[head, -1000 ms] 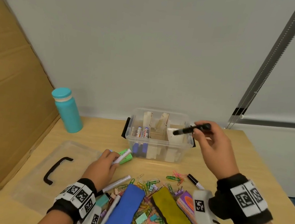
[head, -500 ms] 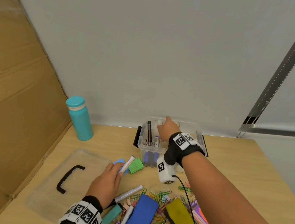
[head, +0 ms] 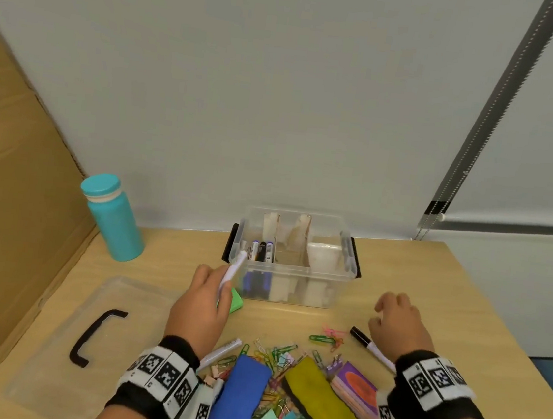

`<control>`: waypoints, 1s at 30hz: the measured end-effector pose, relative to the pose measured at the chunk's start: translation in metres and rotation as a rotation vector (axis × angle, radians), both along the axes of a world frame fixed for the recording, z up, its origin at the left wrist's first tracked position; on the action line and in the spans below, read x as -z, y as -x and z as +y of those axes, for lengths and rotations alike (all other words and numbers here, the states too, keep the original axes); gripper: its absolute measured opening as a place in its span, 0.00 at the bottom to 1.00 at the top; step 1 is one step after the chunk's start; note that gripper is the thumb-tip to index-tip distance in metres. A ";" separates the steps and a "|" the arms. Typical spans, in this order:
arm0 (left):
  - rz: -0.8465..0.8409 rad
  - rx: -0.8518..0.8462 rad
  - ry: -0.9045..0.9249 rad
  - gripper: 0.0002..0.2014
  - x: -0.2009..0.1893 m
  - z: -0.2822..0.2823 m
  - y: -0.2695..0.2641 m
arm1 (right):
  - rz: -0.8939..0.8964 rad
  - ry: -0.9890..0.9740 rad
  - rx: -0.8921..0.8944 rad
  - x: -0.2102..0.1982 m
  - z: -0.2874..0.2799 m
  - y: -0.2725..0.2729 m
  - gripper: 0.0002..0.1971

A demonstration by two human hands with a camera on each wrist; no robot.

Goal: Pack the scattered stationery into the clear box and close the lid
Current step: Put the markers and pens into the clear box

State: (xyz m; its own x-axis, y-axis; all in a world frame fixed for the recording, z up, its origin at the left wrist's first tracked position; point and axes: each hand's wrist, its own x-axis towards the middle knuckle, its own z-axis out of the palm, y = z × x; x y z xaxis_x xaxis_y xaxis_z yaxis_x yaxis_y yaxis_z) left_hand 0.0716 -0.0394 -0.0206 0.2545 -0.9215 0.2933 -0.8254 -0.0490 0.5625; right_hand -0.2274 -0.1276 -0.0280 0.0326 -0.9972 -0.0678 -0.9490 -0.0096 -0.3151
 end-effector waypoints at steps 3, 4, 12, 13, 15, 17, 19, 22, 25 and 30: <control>-0.041 -0.064 0.026 0.19 -0.032 -0.030 0.008 | 0.164 -0.322 -0.049 0.023 0.004 0.014 0.18; -0.072 -0.085 0.011 0.18 -0.042 -0.042 0.011 | 0.193 -0.352 -0.068 0.027 0.005 0.015 0.19; -0.288 -0.042 -0.415 0.19 -0.050 -0.121 0.013 | 0.270 -0.267 -0.093 0.031 0.006 0.011 0.15; -0.284 -0.022 -0.432 0.18 -0.050 -0.119 0.014 | 0.281 -0.257 -0.096 0.031 0.005 0.012 0.15; -0.231 0.008 -0.403 0.17 -0.049 -0.109 0.014 | 0.303 -0.250 -0.108 0.032 0.006 0.012 0.15; -0.123 0.028 -0.273 0.16 -0.049 -0.089 0.011 | 0.322 -0.249 -0.116 0.032 0.008 0.011 0.14; -0.017 0.042 -0.114 0.17 -0.046 -0.064 0.006 | 0.344 -0.246 -0.119 0.030 0.009 0.010 0.14; -0.023 0.046 -0.073 0.11 -0.033 -0.019 -0.008 | 0.362 -0.249 -0.113 0.028 0.011 0.006 0.14; -0.139 0.059 -0.405 0.07 -0.002 0.011 -0.025 | 0.367 -0.241 -0.103 0.029 0.010 0.002 0.16; -0.204 0.137 -0.713 0.10 0.041 0.036 -0.038 | 0.362 -0.237 -0.086 0.030 0.009 0.001 0.16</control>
